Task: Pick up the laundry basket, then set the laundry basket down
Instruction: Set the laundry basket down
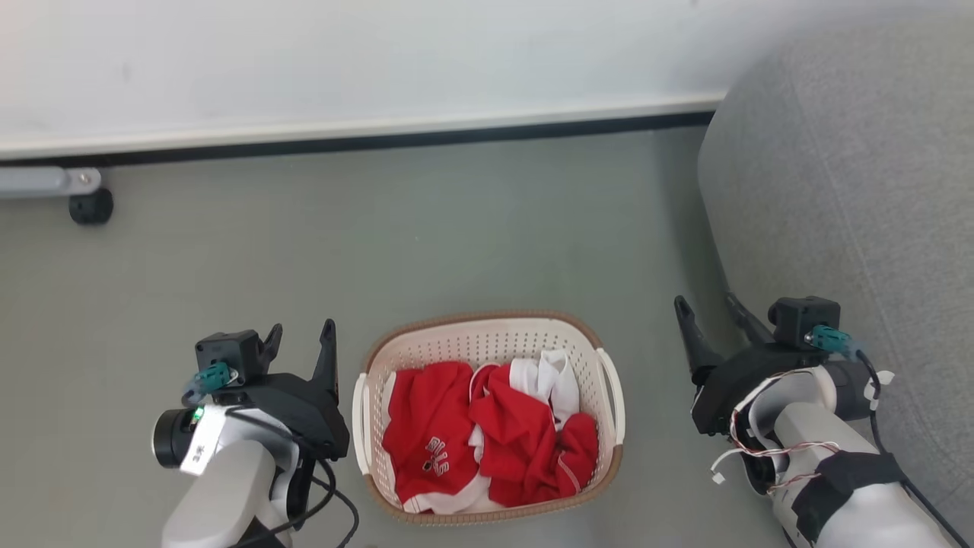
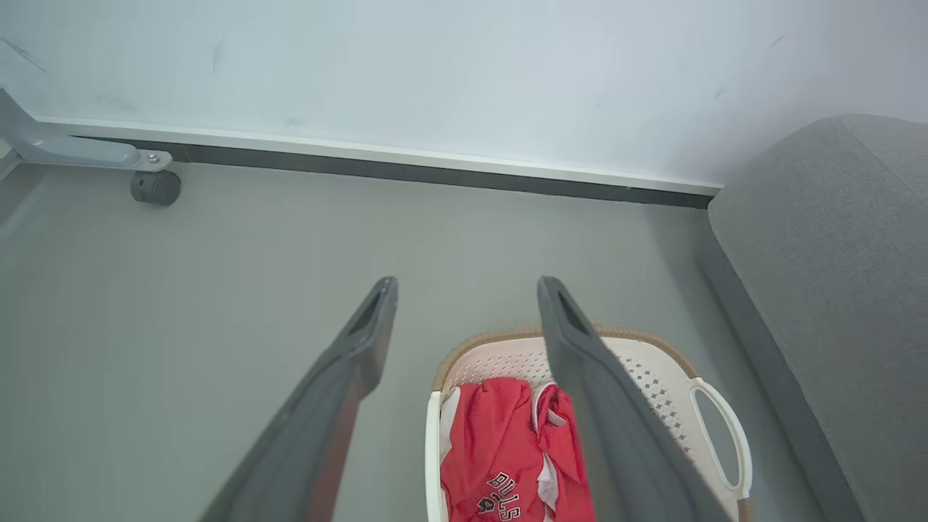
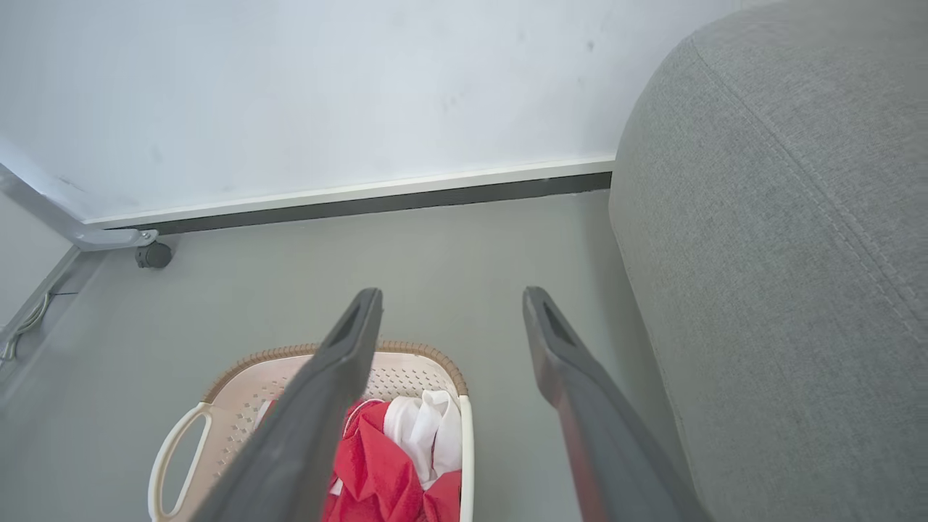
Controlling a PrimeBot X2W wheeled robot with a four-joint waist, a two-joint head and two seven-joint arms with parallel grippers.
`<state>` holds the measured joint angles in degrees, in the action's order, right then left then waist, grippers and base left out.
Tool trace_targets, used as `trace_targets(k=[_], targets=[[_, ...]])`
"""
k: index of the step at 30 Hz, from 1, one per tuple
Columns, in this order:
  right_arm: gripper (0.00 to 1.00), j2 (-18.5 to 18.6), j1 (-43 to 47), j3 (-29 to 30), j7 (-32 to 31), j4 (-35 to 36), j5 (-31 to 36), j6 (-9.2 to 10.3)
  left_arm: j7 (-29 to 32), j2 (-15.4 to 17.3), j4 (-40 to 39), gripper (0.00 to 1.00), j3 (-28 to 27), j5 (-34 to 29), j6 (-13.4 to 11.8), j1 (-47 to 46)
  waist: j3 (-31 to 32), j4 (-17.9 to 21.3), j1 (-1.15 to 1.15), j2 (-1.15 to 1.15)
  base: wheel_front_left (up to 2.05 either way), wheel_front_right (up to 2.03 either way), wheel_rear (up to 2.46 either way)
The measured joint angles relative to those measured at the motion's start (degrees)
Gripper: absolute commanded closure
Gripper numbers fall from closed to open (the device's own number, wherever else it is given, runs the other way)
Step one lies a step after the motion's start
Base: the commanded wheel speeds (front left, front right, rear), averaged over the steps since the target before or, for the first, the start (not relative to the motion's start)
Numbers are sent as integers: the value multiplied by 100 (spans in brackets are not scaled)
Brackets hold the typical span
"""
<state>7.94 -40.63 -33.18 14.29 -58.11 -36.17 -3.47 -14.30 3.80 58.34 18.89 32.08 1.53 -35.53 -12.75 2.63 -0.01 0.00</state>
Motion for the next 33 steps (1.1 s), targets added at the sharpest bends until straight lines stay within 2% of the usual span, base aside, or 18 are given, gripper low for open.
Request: trace_targets(k=[8,20,33], targets=[[0,179,339,157,0,722,187,214,0,186,-1047,0,-154,-185,-256,586,336,11,0,0,0,0,0],[0,501,1392,338,1,2230,700,661,0,452,-3292,0,-328,-821,-667,2087,899,2,0,0,0,0,0],[0,723,2434,457,5,3427,1049,909,-1,544,-4968,0,-581,-1198,-815,3483,1342,50,1,0,0,0,0]])
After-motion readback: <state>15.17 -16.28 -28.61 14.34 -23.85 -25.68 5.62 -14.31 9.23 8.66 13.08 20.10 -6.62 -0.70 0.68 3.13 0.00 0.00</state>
